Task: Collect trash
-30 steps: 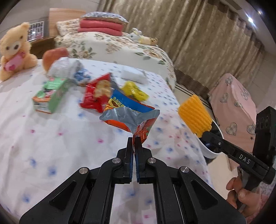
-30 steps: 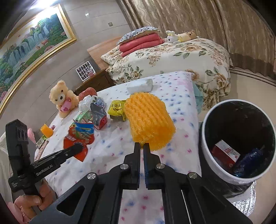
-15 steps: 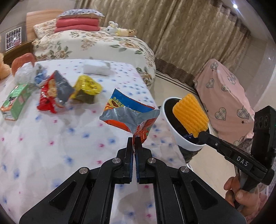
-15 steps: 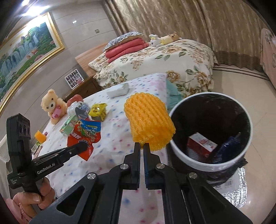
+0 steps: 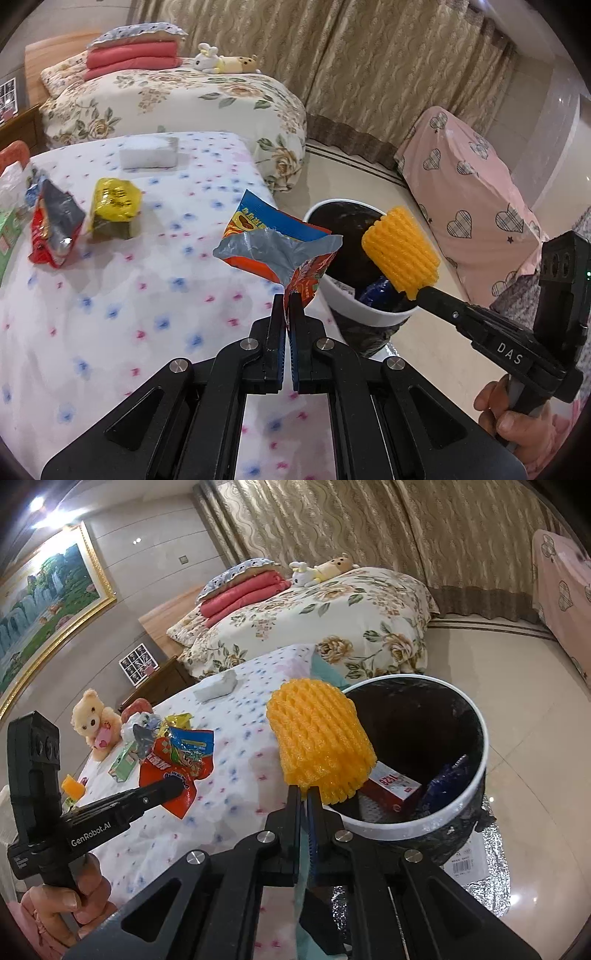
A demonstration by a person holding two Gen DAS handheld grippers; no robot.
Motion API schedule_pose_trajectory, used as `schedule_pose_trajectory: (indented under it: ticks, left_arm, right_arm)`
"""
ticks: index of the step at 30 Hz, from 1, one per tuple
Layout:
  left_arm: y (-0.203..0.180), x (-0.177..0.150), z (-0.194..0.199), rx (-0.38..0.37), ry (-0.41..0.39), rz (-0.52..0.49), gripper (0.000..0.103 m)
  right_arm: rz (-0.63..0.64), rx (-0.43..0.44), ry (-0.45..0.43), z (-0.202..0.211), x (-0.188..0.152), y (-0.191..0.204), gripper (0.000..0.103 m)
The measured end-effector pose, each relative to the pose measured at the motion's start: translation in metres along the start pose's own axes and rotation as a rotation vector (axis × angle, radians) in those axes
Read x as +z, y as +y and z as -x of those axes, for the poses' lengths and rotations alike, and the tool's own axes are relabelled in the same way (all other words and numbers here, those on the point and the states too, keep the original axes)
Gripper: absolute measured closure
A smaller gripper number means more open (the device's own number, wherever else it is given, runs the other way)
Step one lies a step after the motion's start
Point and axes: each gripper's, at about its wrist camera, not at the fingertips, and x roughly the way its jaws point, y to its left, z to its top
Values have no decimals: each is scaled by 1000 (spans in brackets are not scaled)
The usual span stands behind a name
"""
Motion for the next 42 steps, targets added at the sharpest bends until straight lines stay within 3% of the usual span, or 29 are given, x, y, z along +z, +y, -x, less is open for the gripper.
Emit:
schedule_pose_trajectory:
  ticks: [20,32,42]
  left_arm:
    - [-43,20,-34,-39,35,-72,101]
    - [-63,33,-69,-43,87,-116,101]
    - [-66,42,-98,-62,162,-95,101]
  right_arm:
    - [-36,-68,11,-1,5,-40,100]
    - [-38,-107,27,-8,18,-59,100]
    - [-39,-121,60,-22,30,-70,100]
